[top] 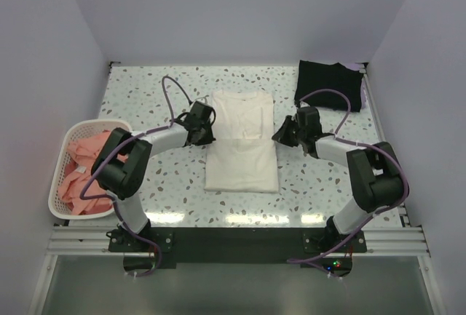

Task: Fold and stack the t-shirts
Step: Fold the tshirt

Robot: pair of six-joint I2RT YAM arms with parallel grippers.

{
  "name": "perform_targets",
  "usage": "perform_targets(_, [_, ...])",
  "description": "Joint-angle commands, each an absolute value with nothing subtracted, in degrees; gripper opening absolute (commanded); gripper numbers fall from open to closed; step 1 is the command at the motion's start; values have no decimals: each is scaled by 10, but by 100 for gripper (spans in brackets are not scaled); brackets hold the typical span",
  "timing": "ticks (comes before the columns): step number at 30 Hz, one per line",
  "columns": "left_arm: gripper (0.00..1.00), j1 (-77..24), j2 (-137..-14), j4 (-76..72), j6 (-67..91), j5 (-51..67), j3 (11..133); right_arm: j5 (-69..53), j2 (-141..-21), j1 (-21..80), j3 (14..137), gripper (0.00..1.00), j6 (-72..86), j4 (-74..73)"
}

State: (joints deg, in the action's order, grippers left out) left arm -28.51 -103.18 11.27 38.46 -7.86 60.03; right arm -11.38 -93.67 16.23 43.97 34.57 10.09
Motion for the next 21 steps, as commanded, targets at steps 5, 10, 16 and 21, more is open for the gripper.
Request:
perform_targets(5, [0, -279, -980, 86, 396, -125, 578, -47, -889, 161, 451, 5, 342, 97])
perform_targets(10, [0, -277, -984, 86, 397, -130, 579, -46, -909, 159, 461, 5, 343, 91])
perform_targets(16, [0, -272, -998, 84, 403, -133, 585, -40, -937, 157, 475, 6, 342, 87])
perform_targets(21, [0, -267, -995, 86, 397, -127, 601, -41, -958, 156, 498, 16, 341, 63])
